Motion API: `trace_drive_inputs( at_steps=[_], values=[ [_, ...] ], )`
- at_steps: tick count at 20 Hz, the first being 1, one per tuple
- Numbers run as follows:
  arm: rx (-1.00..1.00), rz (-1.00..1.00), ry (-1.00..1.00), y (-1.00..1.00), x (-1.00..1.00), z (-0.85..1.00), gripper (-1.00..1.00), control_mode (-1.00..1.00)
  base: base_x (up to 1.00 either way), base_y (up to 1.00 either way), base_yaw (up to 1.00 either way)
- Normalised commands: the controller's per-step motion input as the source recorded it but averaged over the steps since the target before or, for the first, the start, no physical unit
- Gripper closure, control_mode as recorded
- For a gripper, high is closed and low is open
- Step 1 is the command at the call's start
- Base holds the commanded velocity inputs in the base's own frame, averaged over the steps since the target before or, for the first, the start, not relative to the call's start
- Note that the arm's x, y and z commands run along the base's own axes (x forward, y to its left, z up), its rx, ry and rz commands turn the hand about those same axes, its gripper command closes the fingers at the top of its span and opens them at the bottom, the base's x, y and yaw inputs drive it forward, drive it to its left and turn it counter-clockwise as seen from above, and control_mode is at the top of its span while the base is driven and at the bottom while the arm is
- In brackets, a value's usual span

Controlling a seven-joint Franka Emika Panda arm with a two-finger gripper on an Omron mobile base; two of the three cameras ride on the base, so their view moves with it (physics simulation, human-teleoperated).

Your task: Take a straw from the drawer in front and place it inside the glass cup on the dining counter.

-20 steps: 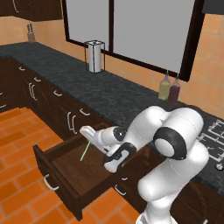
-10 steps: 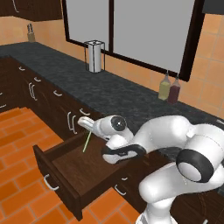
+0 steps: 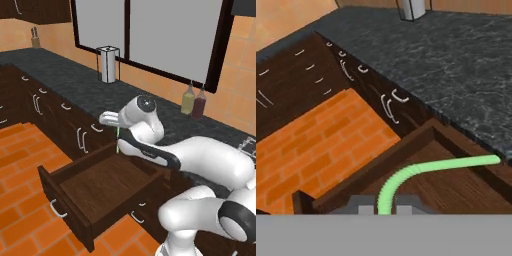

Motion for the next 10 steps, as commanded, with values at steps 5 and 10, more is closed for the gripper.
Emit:
trace_drive_inputs(
  at_steps=[5,10],
  values=[
    [-0.02,0.14,0.03,-0.82,-0.34,0.00,1.00,-1.00,0.00,0.00,0.00],
    [-0.12,0.05,0.01,-0.46,-0.15,-0.01,1.00,-1.00,0.00,0.00,0.00]
  ],
)
